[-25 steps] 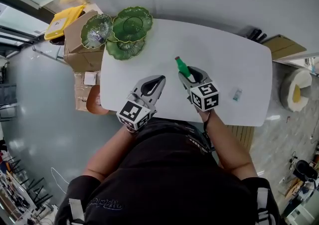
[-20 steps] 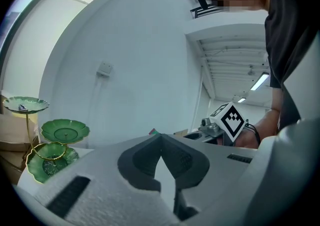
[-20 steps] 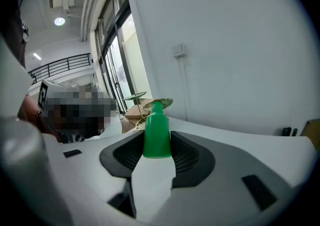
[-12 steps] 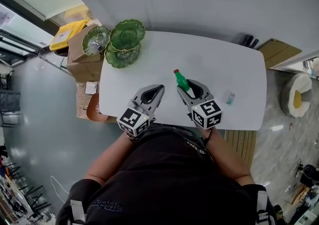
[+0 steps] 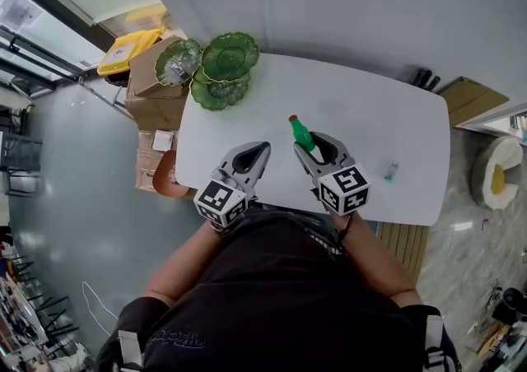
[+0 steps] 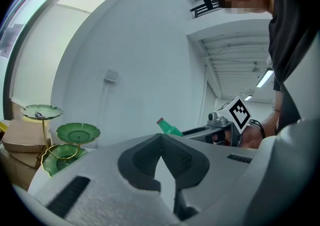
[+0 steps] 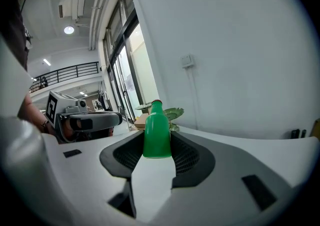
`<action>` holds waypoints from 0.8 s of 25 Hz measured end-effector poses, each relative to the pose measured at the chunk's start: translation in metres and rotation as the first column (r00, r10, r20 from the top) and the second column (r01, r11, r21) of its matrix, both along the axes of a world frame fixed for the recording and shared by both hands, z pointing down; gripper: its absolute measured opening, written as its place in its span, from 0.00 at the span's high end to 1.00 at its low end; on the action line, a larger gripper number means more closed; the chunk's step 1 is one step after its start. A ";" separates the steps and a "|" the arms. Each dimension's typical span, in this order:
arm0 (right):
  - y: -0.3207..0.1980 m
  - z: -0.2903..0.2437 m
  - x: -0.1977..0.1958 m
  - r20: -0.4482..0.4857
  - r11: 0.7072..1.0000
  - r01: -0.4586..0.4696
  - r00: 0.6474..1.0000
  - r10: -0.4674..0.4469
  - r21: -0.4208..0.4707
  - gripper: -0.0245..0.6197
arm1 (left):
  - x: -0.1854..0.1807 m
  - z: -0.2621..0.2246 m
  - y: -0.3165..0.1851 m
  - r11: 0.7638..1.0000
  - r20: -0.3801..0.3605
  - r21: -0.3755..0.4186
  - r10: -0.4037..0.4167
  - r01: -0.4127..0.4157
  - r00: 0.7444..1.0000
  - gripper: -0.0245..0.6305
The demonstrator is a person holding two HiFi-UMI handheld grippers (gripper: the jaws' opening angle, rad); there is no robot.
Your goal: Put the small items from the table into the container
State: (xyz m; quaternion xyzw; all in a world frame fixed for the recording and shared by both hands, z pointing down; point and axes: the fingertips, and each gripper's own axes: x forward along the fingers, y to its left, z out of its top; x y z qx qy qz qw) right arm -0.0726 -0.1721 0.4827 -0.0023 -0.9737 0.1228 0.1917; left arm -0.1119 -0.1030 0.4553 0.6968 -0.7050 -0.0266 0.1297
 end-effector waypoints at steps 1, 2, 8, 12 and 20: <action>0.003 0.000 -0.003 0.001 1.000 0.001 1.000 -0.001 0.000 0.70 | -0.004 0.000 0.003 1.000 0.000 0.002 -0.003 0.003 1.000 0.95; 0.006 -0.001 -0.007 0.001 1.000 0.002 1.000 -0.002 0.000 0.70 | -0.007 -0.001 0.005 1.000 -0.001 0.003 -0.005 0.005 1.000 0.95; 0.025 -0.006 -0.041 -0.009 1.000 -0.003 1.000 0.003 0.013 0.70 | -0.045 -0.003 0.020 1.000 -0.012 0.012 0.005 -0.005 1.000 0.95; 0.042 -0.009 -0.073 -0.014 0.999 -0.019 1.000 0.019 0.026 0.70 | -0.080 -0.002 0.035 1.000 -0.019 0.014 0.027 -0.027 0.999 0.95; 0.082 -0.016 -0.145 -0.013 0.999 -0.046 0.999 0.046 0.023 0.70 | -0.151 0.002 0.065 0.997 -0.034 0.009 0.077 -0.076 0.996 0.95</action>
